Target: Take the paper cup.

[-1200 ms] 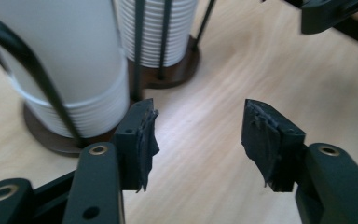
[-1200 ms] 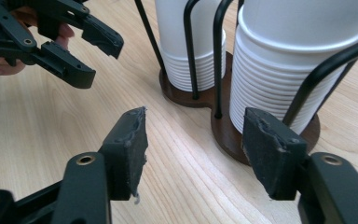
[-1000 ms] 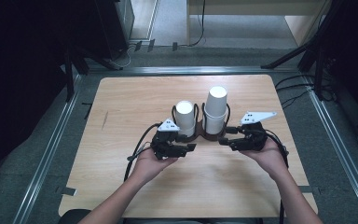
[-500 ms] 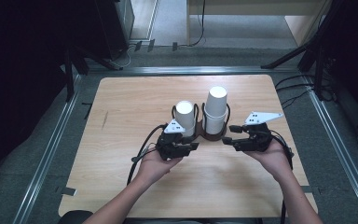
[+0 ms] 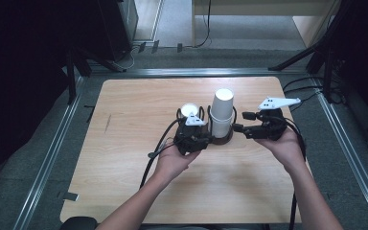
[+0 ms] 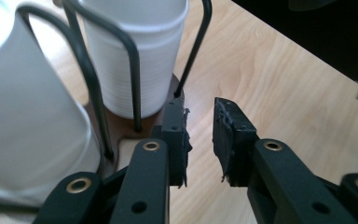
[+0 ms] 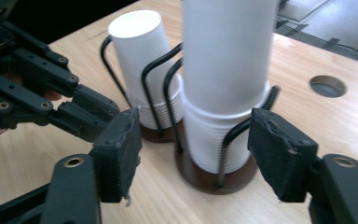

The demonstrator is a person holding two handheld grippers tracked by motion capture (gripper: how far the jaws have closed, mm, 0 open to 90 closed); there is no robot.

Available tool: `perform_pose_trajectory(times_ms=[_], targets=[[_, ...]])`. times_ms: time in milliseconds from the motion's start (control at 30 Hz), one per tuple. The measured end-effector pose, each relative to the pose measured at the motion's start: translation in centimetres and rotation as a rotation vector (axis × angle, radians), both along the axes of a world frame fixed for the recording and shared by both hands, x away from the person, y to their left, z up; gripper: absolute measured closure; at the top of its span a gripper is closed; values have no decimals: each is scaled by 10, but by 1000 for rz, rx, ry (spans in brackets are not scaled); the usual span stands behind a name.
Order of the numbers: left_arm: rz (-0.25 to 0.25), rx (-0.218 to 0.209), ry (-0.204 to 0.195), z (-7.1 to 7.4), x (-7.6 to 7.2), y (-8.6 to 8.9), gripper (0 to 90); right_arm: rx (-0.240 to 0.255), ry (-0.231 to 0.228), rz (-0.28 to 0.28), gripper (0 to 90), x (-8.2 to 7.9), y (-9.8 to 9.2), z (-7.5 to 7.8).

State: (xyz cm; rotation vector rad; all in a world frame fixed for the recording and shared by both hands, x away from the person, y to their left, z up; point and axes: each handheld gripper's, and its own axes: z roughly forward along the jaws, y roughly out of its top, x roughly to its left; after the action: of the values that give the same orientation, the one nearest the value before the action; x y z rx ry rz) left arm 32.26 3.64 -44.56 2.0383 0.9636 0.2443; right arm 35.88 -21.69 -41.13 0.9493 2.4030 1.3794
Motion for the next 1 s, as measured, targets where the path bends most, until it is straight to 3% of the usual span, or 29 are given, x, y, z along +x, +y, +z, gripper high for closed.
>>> perform_pose_trajectory(times_ms=[100,200,333,533,700,800,900,1000], targets=[[18,3,-14,1,5,-10,778,-8,-3,-2,326,9,0,8],[41,3,-21,-2,11,-18,803,20,3,4,313,18,1,15],[75,-15,-11,-8,19,-25,820,-5,-7,1,297,30,7,20],[125,-27,-29,-11,26,-31,838,-11,-21,25,266,44,20,25],[135,-28,-38,-13,29,-34,838,-60,-26,30,255,53,34,26],[136,-13,-31,-16,30,-35,837,-52,-27,23,255,56,36,27],[144,-39,-25,-16,32,-34,833,-42,-32,21,251,61,40,27],[144,-39,-24,-16,33,-33,834,-52,-26,15,250,63,45,26]])
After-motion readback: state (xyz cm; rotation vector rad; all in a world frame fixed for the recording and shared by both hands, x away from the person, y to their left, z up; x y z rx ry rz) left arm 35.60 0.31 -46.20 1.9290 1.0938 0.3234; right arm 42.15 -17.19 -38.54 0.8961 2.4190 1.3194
